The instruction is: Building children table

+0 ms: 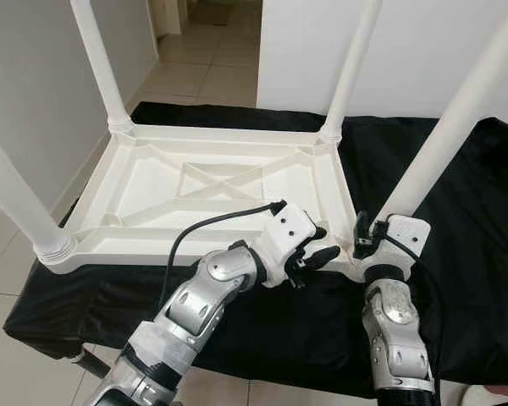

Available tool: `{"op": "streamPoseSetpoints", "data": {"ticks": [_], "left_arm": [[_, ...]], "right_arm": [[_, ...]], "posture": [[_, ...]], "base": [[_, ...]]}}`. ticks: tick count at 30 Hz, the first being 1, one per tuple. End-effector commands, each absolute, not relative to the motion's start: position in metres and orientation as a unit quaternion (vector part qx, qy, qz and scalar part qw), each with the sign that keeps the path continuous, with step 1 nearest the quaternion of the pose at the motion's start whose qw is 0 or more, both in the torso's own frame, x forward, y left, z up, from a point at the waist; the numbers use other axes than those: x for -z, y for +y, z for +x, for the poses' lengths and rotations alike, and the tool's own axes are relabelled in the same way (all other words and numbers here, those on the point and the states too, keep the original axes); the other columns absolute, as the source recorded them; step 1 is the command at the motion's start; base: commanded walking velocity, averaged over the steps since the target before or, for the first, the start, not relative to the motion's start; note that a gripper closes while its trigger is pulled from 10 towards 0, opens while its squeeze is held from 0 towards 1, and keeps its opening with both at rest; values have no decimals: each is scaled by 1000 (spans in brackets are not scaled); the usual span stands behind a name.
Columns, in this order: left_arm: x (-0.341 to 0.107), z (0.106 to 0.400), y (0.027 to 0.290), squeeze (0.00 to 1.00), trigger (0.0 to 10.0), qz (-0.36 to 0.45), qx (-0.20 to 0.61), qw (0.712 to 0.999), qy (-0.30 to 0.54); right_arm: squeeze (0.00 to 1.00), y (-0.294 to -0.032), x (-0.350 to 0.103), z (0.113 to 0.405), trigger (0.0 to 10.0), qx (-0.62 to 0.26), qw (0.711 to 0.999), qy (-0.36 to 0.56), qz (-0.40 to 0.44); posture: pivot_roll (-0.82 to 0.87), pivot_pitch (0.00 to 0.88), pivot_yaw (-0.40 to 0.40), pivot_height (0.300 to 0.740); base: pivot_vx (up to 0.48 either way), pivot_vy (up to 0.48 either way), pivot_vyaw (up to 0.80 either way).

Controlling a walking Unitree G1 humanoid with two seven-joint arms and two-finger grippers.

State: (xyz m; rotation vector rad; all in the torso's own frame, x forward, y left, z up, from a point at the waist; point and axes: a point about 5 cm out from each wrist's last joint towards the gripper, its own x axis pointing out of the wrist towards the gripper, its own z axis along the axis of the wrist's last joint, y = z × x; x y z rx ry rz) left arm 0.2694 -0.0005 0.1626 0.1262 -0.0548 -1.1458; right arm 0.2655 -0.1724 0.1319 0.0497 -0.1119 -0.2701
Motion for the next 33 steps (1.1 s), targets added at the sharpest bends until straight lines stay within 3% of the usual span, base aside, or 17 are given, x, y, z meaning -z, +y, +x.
{"op": "streamPoseSetpoints", "data": {"ticks": [1,3,4,5,6,14,20,21,22,23,28,33], "left_arm": [[-164,275,2,0,10000,60,516,854,-23],[-164,276,3,0,10000,62,513,856,-24],[-164,277,3,0,10000,64,511,857,-25],[-164,277,3,0,10000,64,511,857,-25],[-164,277,4,0,10000,64,511,857,-25],[-166,280,6,0,10000,66,506,859,-29],[-169,281,7,0,10000,74,502,861,-41],[-169,281,8,0,10000,75,501,861,-43],[-169,281,8,0,10000,75,501,861,-43],[-170,281,8,0,10000,75,501,861,-43],[-169,280,8,0,10000,76,501,861,-45],[-169,278,7,0,10000,79,503,859,-51]], "right_arm": [[0,-168,-120,262,10000,145,987,-25,60],[0,-167,-122,261,10000,141,988,-25,52],[86,-166,-123,259,10000,140,989,-25,48],[86,-166,-123,259,10000,140,989,-25,48],[1000,-164,-124,258,10000,139,989,-25,48],[1000,-169,-125,255,10000,108,993,-36,40],[1000,-185,-129,256,10000,30,998,-49,20],[227,-188,-131,256,10000,9,999,-53,11],[227,-188,-131,256,10000,9,999,-53,11],[0,-191,-131,258,10000,-11,999,-51,7],[0,-194,-135,262,10000,-76,996,-55,-1],[0,-188,-141,271,10000,-207,976,-59,-22]], "posture": [[-134,0,6,740],[-137,0,11,740],[-139,0,15,740],[-139,0,15,740],[-139,0,17,740],[-145,0,30,740],[-155,0,39,740],[-155,0,36,740],[-155,0,36,740],[-155,0,39,740],[-155,0,38,740],[-140,0,36,740]], "base": [[0,0,0],[0,0,0],[0,0,0],[0,0,0],[0,0,0],[0,0,0],[0,0,0],[0,0,0],[0,0,0],[0,0,0],[0,0,0],[0,0,0]]}}
